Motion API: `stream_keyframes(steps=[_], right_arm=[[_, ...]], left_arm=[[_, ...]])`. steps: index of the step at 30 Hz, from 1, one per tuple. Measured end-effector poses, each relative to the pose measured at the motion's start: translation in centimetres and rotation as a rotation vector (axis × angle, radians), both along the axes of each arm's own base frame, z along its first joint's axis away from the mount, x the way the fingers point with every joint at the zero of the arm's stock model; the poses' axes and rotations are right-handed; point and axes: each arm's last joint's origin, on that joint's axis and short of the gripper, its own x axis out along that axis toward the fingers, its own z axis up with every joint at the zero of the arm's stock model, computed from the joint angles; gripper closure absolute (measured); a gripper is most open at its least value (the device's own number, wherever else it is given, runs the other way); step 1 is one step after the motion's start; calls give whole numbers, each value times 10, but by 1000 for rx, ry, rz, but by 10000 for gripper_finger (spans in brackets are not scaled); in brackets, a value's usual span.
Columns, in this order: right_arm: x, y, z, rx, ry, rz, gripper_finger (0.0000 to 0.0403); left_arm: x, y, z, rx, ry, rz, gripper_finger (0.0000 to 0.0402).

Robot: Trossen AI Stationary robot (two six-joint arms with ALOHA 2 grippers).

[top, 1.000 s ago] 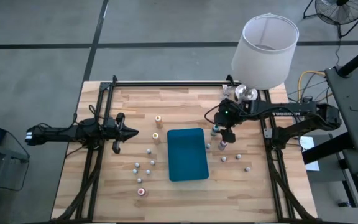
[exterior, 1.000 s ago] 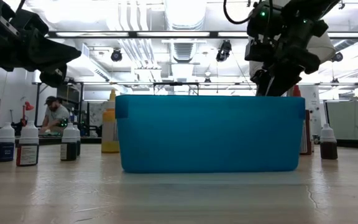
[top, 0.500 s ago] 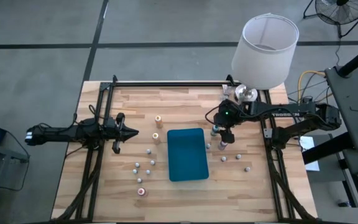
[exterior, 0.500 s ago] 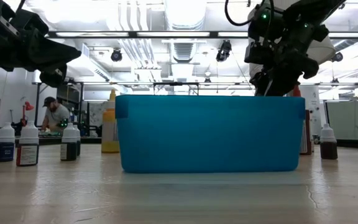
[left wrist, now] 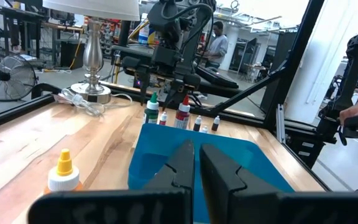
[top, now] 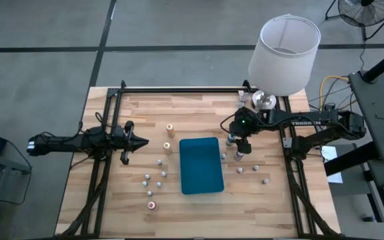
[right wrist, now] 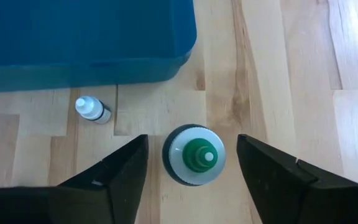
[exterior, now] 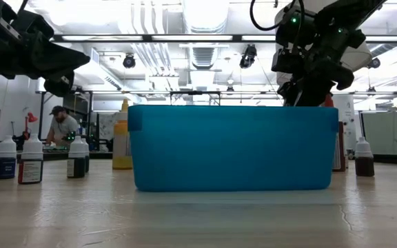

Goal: Pick & Place food coloring
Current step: Put the large green food coloring bottle into the blue bin

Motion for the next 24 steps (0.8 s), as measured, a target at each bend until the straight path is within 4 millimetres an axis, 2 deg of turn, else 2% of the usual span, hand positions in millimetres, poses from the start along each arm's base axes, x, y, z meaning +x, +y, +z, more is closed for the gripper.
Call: stream_keyframes(steps=[12, 24], right_arm=[[-1, 0, -1, 0, 4, 3, 295], [2, -1, 5, -14, -10, 3, 290]], left_arm=[[0, 0, 0, 0, 0, 0, 402], [0, 0, 0, 0, 0, 0, 402]])
